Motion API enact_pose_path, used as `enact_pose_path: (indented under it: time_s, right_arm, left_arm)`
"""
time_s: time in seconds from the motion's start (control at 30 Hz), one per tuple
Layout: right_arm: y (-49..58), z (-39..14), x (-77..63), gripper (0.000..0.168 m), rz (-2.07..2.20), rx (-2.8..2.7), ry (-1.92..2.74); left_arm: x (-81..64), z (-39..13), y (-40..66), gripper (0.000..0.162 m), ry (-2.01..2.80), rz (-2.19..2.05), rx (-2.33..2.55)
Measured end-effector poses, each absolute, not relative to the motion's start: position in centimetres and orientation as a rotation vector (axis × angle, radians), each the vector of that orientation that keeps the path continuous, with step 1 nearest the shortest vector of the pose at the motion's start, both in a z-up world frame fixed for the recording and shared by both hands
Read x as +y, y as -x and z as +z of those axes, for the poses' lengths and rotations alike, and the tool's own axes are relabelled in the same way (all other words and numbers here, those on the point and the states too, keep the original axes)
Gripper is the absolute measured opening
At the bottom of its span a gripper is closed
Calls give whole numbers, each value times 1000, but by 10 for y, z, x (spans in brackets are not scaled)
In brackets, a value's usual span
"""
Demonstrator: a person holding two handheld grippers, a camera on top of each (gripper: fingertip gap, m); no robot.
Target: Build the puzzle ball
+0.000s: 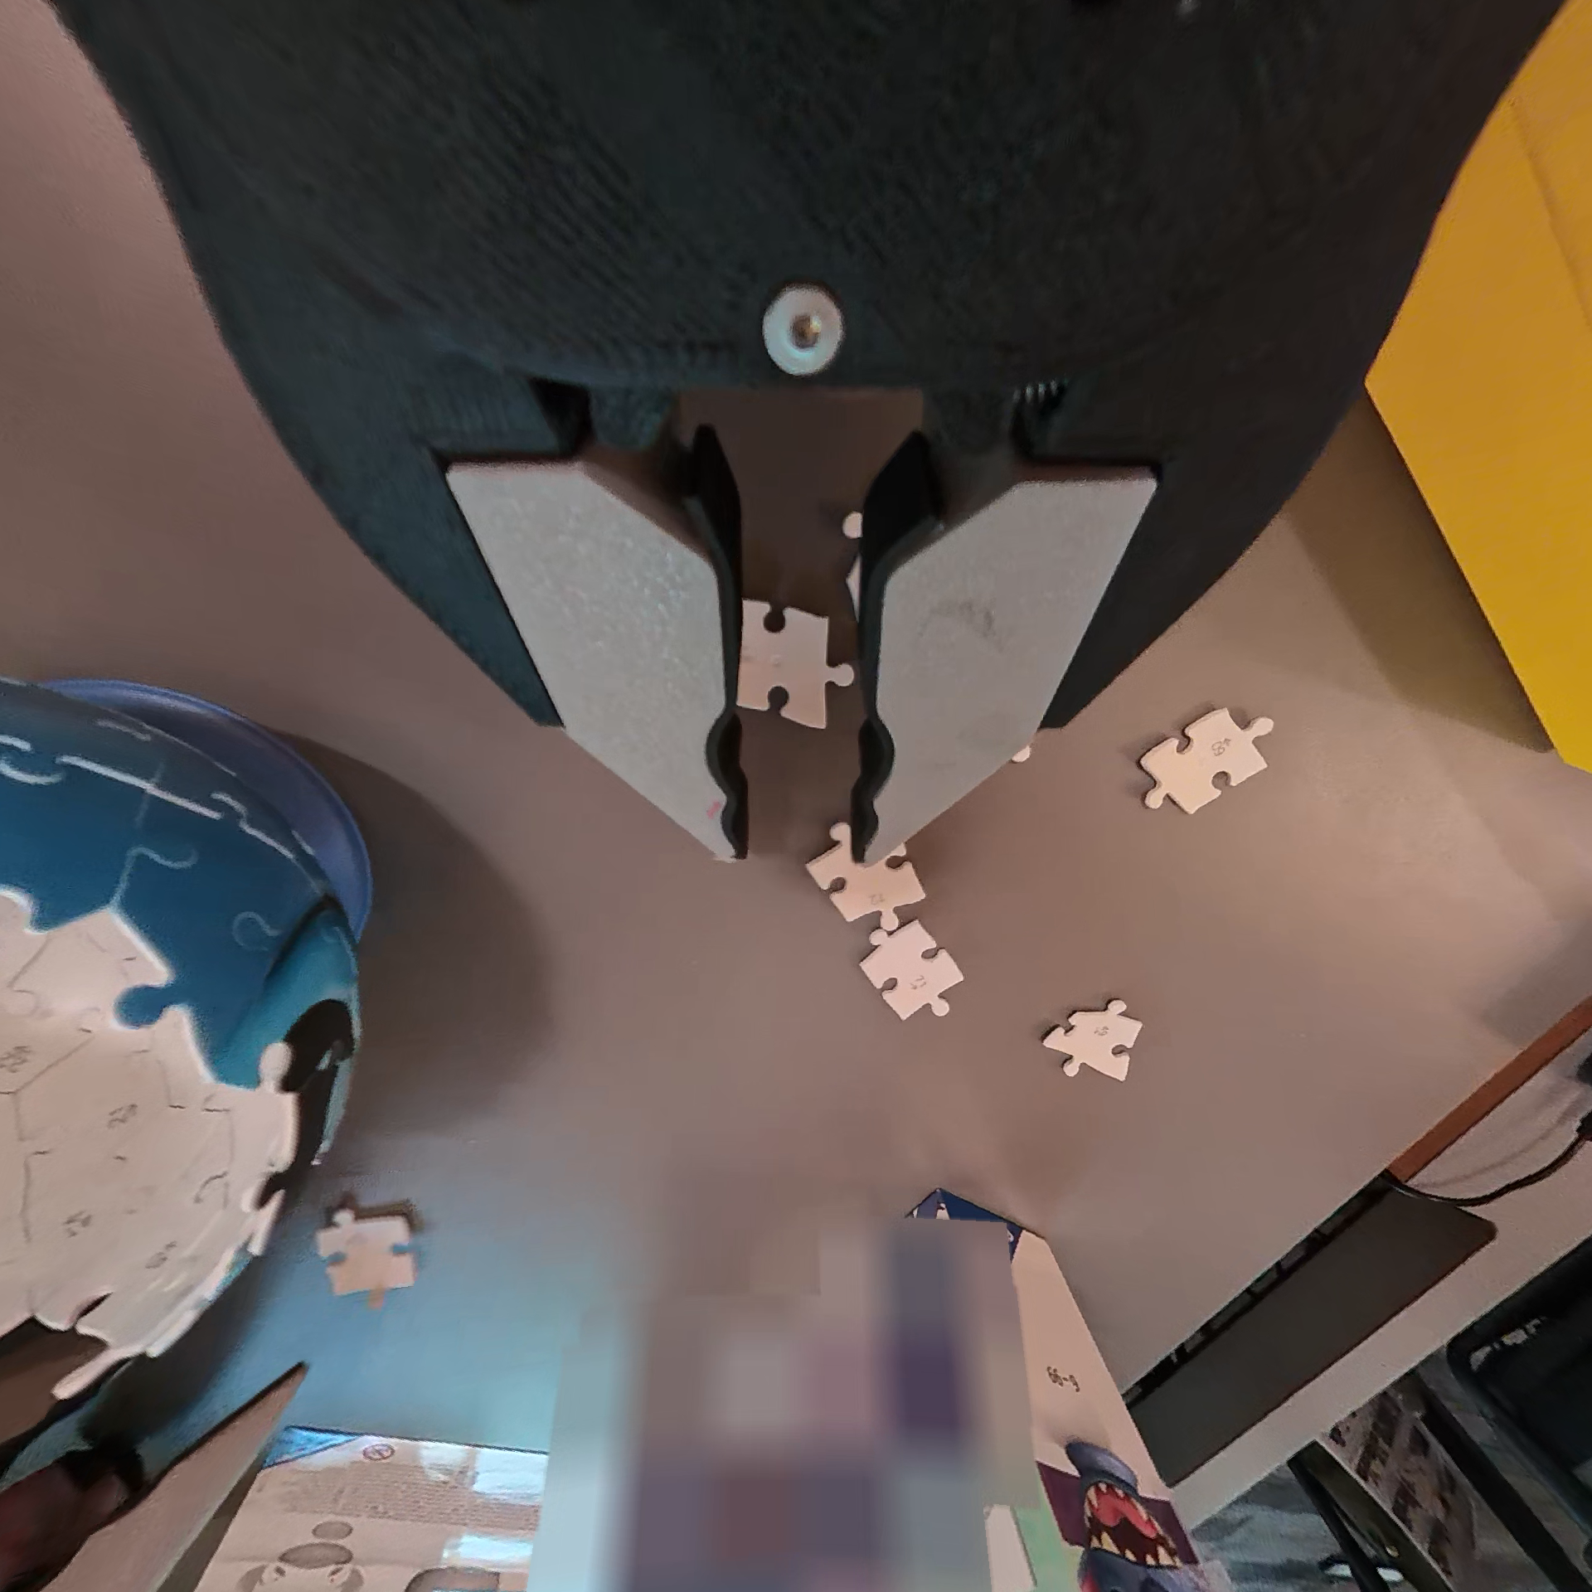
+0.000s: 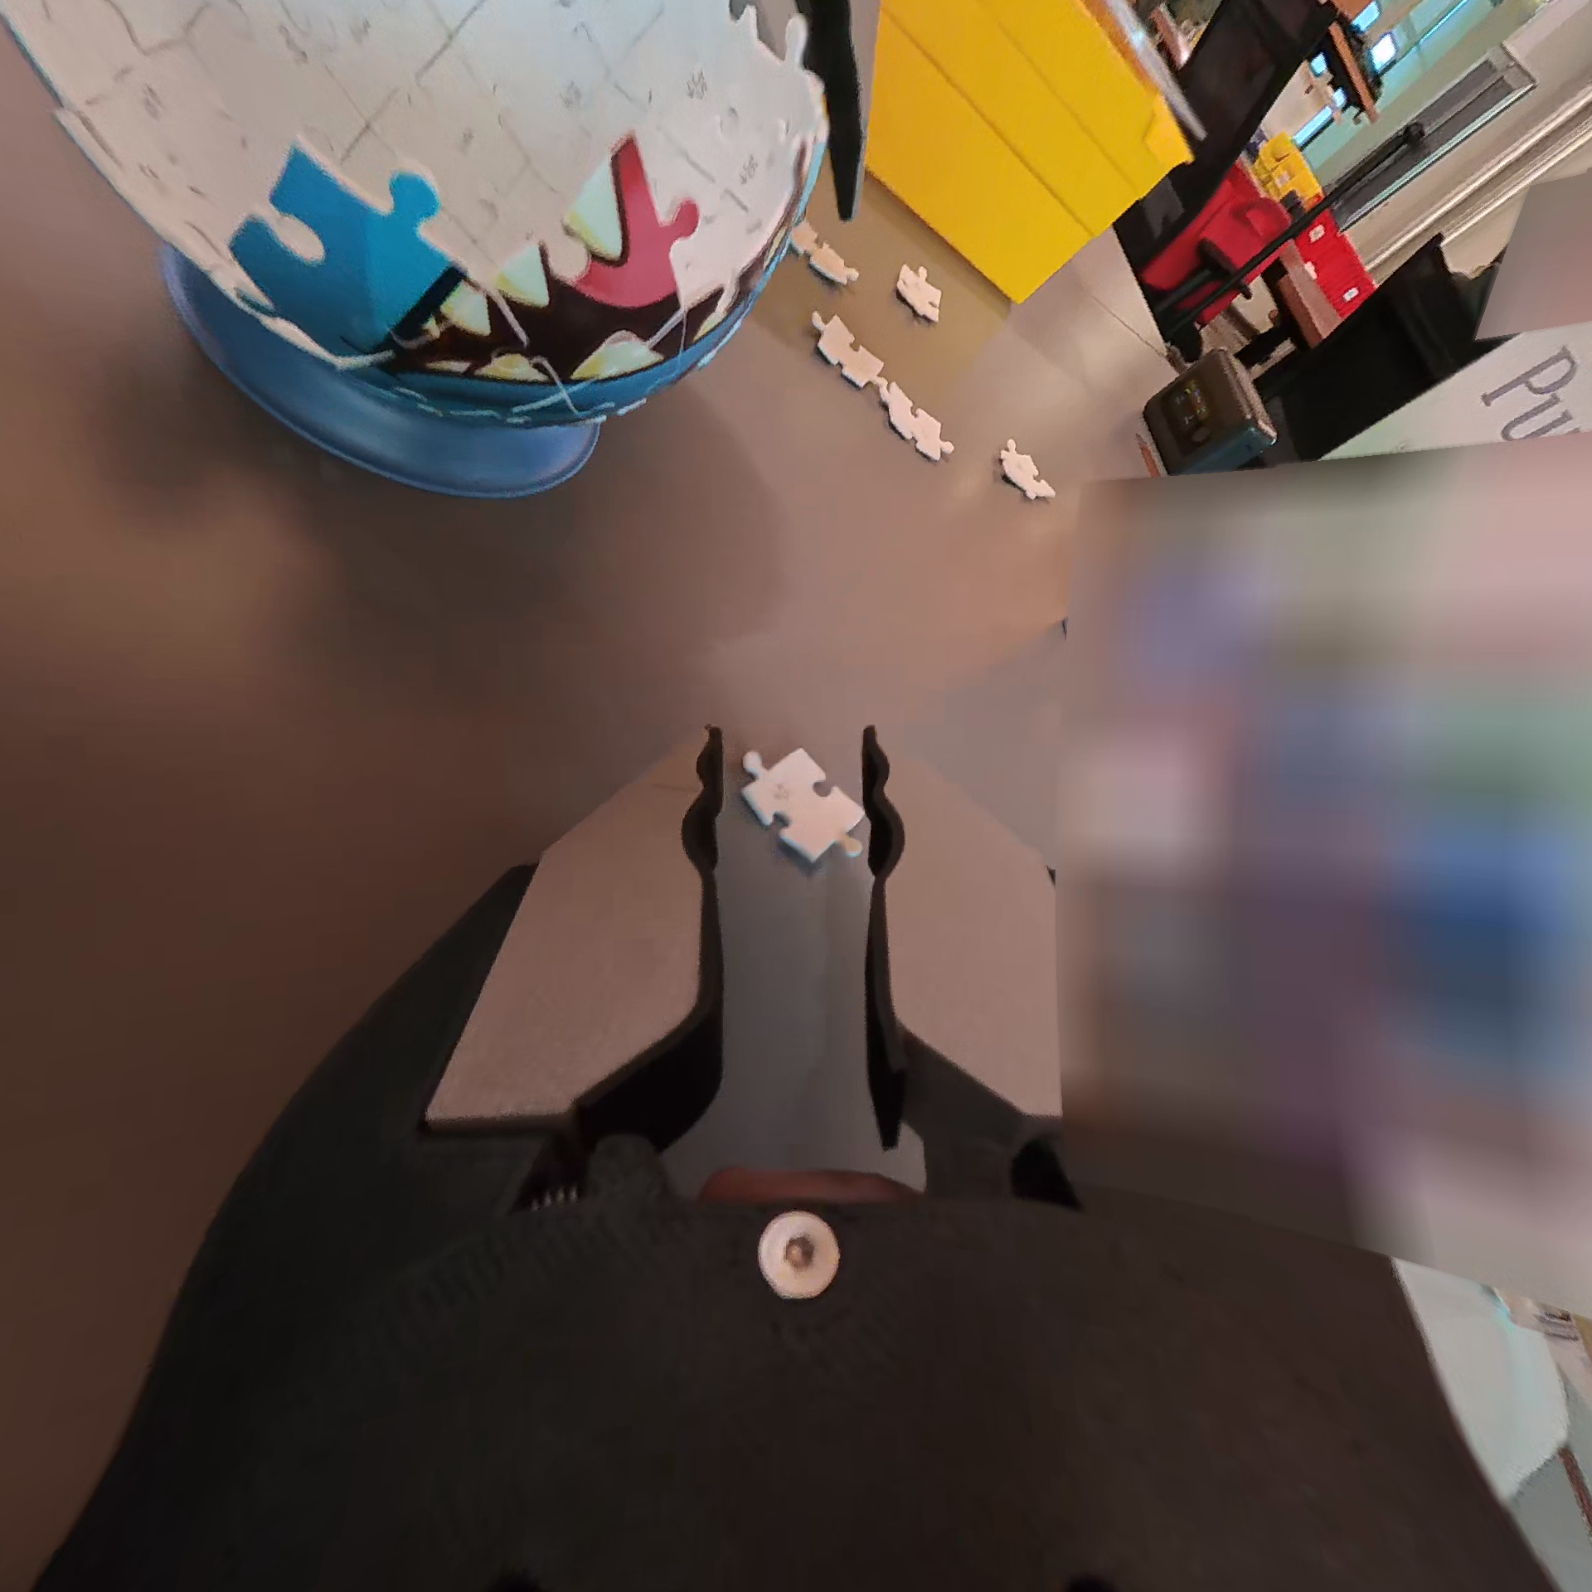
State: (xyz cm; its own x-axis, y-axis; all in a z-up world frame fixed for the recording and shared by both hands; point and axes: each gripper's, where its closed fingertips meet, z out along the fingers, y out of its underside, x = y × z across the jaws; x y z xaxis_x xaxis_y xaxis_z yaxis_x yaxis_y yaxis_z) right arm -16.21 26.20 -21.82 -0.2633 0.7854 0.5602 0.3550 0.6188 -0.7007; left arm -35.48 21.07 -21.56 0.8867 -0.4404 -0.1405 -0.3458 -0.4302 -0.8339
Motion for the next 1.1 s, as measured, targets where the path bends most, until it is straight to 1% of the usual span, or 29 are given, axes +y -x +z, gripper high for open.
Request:
enact_pose_path:
  time_s: [0.03, 0.2, 0.33, 0.47, 0.77, 1.1]
  right_arm:
    - [162, -214, 261, 30, 579, -1841, 918]
    - [161, -185, 262, 44, 737, -1703, 945]
    - [157, -167, 268, 46, 803, -1608, 965]
    - [155, -161, 272, 49, 823, -1565, 983]
    - [157, -183, 262, 46, 880, -1681, 1071]
    - [159, -191, 254, 44, 874, -1740, 1042]
  left_arm:
    - [211, -216, 356, 22, 2062, -122, 558]
    - [211, -215, 356, 22, 2060, -122, 558]
    - [211, -220, 355, 22, 2077, -110, 574]
    - [211, -219, 354, 22, 2068, -102, 580]
    - [211, -219, 353, 22, 2074, -89, 585]
    - [210, -223, 355, 22, 2089, -9, 636]
